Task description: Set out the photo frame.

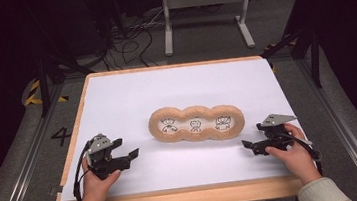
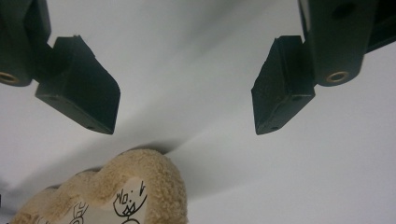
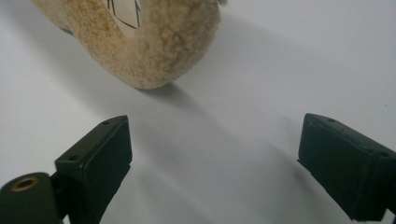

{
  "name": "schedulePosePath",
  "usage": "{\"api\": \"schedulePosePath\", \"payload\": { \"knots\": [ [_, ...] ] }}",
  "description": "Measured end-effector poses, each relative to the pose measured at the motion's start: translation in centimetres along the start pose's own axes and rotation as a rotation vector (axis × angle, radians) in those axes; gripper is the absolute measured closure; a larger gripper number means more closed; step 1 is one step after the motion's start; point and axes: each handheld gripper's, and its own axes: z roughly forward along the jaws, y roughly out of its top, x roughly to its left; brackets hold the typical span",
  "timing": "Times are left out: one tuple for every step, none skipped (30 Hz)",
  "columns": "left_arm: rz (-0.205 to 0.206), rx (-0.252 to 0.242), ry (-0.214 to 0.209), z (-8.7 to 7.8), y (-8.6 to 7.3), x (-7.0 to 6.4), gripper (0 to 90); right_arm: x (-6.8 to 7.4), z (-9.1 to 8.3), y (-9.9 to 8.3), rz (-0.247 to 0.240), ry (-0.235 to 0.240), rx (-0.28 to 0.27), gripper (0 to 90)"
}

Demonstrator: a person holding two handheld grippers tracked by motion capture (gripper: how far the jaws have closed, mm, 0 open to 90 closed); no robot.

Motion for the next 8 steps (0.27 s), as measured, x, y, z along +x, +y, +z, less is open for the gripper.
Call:
{"api": "schedulePosePath", "payload": {
  "knots": [
    [-0.011, 0.002, -0.004, 0.01, -0.04, -0.05, 24.2, 0.03, -0.02, 0.03, 0.0, -0.002, -0.001, 10.2],
    [0.005, -0.001, 0.007, 0.02, -0.01, 0.07, 24.2, 0.07, -0.07, 0.06, 0.001, -0.004, -0.002, 10.2],
    [0.004, 0.0, 0.009, 0.03, 0.0, 0.06, 24.2, 0.06, -0.13, 0.1, 0.003, 0.0, -0.008, 10.2],
    [0.005, 0.003, 0.011, 0.02, 0.01, 0.05, 24.2, 0.12, -0.24, 0.19, 0.013, 0.012, -0.022, 10.2],
    [0.005, 0.004, 0.012, 0.03, 0.01, 0.03, 24.2, 0.17, -0.35, 0.27, 0.014, 0.02, -0.03, 10.2],
    [0.009, 0.006, 0.011, 0.02, 0.01, 0.03, 24.1, 0.23, -0.4, 0.33, 0.015, 0.019, -0.033, 10.2],
    [0.014, -0.001, 0.011, 0.03, 0.01, 0.07, 24.0, 0.28, -0.47, 0.4, 0.008, 0.014, -0.033, 10.2],
    [0.014, -0.002, 0.011, 0.02, 0.01, 0.07, 23.8, 0.28, -0.47, 0.43, 0.004, 0.011, -0.035, 10.2]
  ]
}}
